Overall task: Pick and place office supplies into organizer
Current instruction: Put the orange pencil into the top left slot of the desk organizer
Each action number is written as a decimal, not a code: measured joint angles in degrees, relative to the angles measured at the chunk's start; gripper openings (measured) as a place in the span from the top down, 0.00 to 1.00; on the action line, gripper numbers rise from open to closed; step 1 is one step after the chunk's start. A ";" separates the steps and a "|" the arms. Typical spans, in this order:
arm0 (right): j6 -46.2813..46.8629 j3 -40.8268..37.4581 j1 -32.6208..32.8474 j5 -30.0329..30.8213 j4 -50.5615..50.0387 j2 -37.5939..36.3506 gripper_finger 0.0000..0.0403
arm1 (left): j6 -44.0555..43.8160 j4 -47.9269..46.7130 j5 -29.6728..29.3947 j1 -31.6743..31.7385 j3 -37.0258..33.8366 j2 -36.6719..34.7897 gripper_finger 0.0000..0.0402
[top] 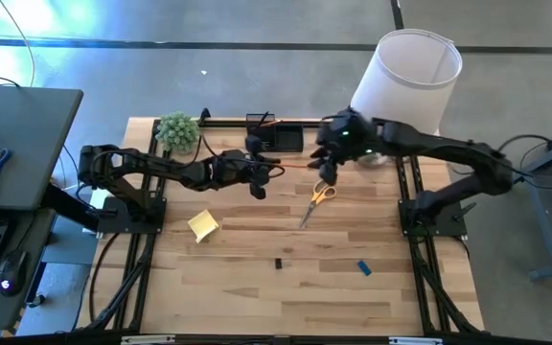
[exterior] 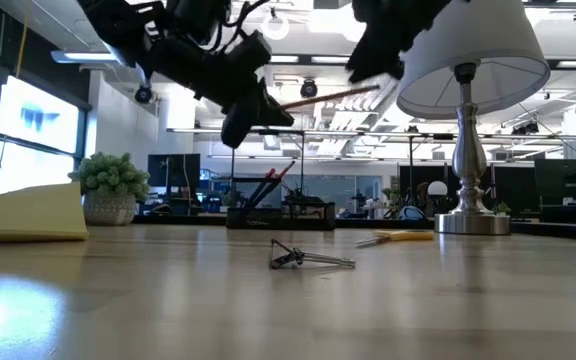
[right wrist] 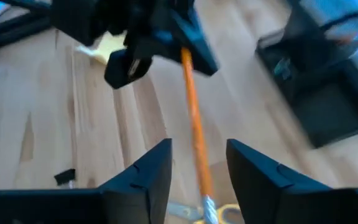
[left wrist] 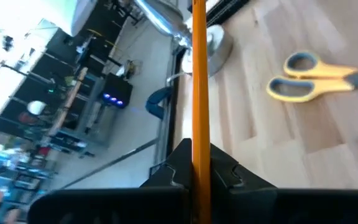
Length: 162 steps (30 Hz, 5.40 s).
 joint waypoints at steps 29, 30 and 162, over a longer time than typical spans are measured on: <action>-21.39 0.01 12.35 12.62 29.24 -1.14 0.59 | -44.95 24.61 57.07 17.18 -8.29 -10.72 1.00; -22.36 -0.03 12.33 12.70 31.13 -0.60 0.58 | -44.95 24.59 57.01 17.20 -8.29 -10.72 1.00; -8.79 -0.01 -11.09 14.15 38.81 25.53 0.76 | -28.04 -20.36 16.58 17.20 -8.23 -40.36 0.55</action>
